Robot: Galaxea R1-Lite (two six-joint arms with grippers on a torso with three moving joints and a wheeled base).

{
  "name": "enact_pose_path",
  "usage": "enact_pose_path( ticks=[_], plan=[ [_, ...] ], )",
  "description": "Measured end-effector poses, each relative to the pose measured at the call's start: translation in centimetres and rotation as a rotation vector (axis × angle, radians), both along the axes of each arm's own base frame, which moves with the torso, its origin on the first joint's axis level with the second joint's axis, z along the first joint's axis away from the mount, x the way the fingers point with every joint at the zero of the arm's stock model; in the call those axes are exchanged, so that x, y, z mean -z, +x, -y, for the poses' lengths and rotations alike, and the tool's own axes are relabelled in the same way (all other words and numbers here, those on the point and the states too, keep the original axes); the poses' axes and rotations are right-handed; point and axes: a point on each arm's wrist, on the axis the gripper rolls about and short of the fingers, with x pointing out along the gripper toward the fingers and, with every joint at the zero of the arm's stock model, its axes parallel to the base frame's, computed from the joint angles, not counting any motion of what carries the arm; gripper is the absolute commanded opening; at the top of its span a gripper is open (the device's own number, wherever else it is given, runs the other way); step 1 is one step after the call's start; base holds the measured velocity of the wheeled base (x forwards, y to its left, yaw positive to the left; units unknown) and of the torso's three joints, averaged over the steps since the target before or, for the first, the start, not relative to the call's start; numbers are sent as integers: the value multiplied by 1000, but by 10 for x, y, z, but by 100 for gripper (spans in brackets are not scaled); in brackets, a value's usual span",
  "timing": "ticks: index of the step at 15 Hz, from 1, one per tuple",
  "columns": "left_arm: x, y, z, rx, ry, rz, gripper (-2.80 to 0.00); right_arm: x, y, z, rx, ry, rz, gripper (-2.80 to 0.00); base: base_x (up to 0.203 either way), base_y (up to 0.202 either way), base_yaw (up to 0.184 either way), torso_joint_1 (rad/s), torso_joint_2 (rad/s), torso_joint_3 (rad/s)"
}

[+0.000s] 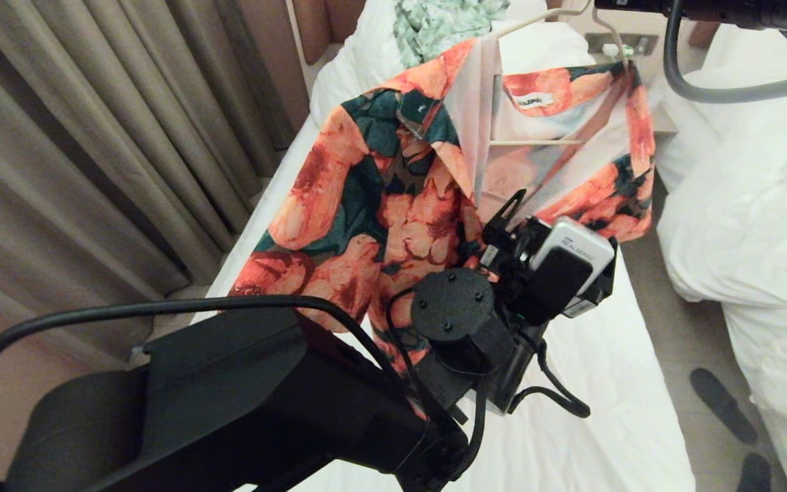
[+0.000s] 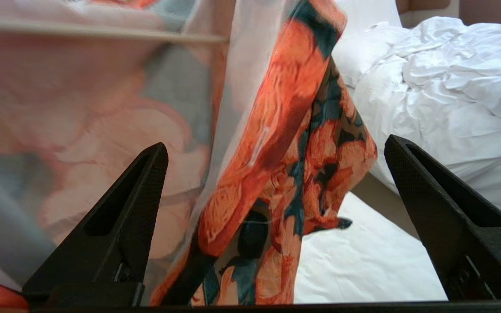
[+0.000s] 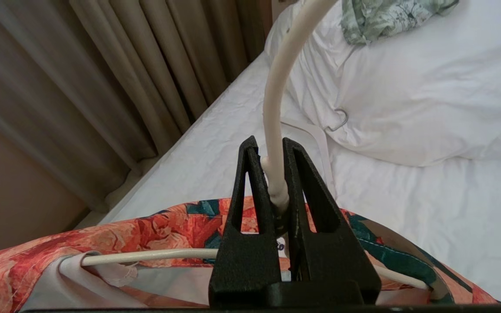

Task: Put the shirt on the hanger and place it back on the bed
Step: Take the clothes hanger out of the clothes

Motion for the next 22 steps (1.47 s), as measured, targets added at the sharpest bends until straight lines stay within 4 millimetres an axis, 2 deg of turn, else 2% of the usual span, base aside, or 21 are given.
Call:
enact_pose_path(
  ticks=[8, 15, 19, 21, 22],
  plan=[
    [-5, 13, 4, -19, -25, 14, 0, -2, -9, 3, -14, -8, -13, -280, 0, 0, 0, 0, 0, 0],
    [-5, 8, 9, -5, -23, 13, 0, -3, -10, 3, -16, -7, -11, -280, 0, 0, 0, 0, 0, 0],
    [4, 6, 16, 6, -12, 4, 0, -4, -10, 4, -15, -6, -9, -280, 0, 0, 0, 0, 0, 0],
    [1, 8, 16, 0, -26, 12, 0, -4, -10, 5, -13, -6, -9, -280, 0, 0, 0, 0, 0, 0],
    [-2, 11, 15, -6, -34, 18, -280, -4, -10, 5, -13, -5, -9, -280, 0, 0, 0, 0, 0, 0]
  ],
)
